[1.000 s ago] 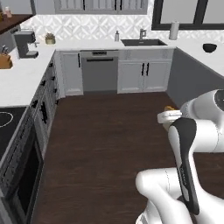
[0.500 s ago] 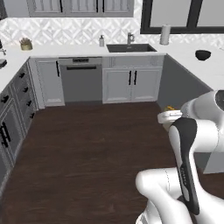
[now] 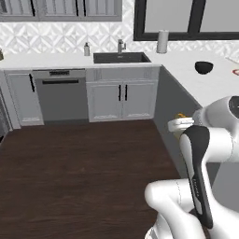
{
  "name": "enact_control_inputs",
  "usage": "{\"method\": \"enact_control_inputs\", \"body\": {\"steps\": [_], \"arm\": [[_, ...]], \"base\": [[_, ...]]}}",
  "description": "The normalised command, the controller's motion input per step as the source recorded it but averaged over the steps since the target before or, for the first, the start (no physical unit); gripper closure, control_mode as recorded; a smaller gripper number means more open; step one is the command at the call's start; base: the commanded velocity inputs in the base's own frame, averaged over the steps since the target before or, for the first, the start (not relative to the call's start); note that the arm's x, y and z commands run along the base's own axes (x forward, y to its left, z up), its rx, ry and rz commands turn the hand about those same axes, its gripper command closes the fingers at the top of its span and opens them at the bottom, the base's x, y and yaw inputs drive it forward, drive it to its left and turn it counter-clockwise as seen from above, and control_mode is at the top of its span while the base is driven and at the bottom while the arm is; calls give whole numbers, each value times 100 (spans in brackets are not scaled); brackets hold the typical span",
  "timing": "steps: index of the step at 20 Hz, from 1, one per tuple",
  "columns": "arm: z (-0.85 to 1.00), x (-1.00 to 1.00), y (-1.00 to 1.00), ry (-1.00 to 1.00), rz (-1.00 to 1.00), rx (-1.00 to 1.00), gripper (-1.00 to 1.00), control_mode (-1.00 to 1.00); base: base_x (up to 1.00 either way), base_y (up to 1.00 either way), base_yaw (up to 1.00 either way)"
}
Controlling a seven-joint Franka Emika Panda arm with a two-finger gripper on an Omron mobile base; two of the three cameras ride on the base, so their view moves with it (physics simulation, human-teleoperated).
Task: Start the toaster. Once the lever pops up, take the bread to the plate on the dining counter.
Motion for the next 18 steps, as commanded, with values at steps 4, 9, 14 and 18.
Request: {"method": "enact_control_inputs", "body": {"steps": [4,9,14,18], "arm": [[0,0,0,0,0,0,100,100],[0,0,0,0,0,0,100,100],[0,0,0,0,0,0,100,100],[0,0,0,0,0,0,100,100]], "base": [[14,-100,0],[0,-100,0],[6,-100,0],[16,-100,0]]}}
